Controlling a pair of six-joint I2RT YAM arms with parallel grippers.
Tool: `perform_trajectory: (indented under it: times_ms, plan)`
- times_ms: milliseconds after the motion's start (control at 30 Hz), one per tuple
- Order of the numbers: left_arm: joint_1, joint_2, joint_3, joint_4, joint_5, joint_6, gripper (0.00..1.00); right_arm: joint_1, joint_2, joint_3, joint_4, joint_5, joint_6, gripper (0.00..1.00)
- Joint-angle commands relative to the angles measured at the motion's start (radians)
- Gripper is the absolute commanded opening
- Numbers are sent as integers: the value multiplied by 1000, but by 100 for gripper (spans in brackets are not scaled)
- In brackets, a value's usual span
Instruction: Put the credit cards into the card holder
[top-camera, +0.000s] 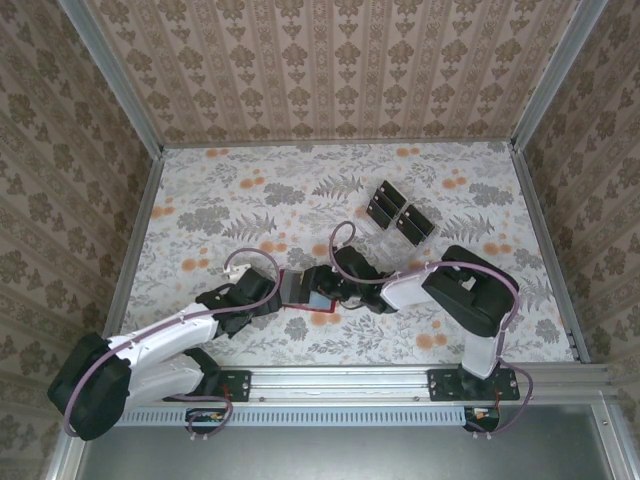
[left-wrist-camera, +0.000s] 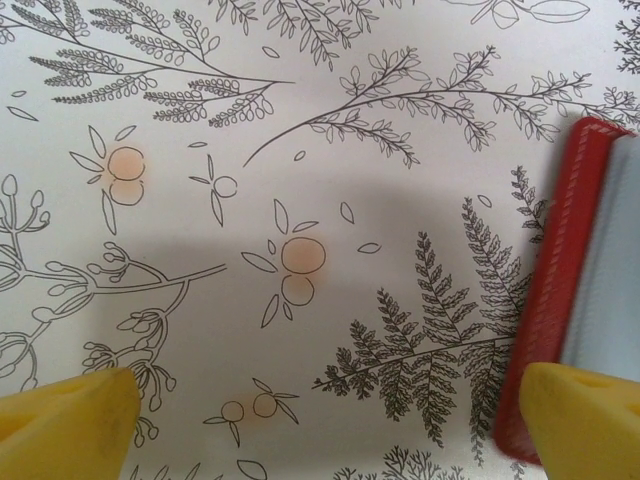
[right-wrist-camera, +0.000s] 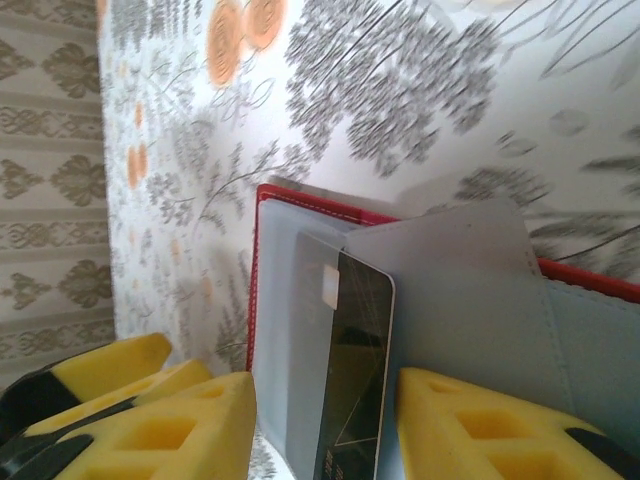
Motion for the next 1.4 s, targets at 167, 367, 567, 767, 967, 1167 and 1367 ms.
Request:
perform_trajectory:
  times_ms: [167,367,567,767,967,1167,1367]
  plan:
    - [-5,39,40,47,21,28,100,-66,-67,77,-519,16,-258,43]
    - [-3,130,80,82,25,56,100,-66,-75,125,-578,20,-290,39]
    - [-3,194,89,116,34,62,100,-67,-53,129,-558,8,-275,29]
    - [-3,234,83,138,40,63,100,-65,-39,139,-538,-19,-262,19]
    - [-3,273,80,162,50,65,100,-57,-27,152,-522,-42,-248,12]
    - [-3,312,88,177,57,68,100,-42,-19,168,-514,-53,-238,9]
    - [-4,334,89,187,62,65,100,-25,-9,193,-514,-62,-236,8]
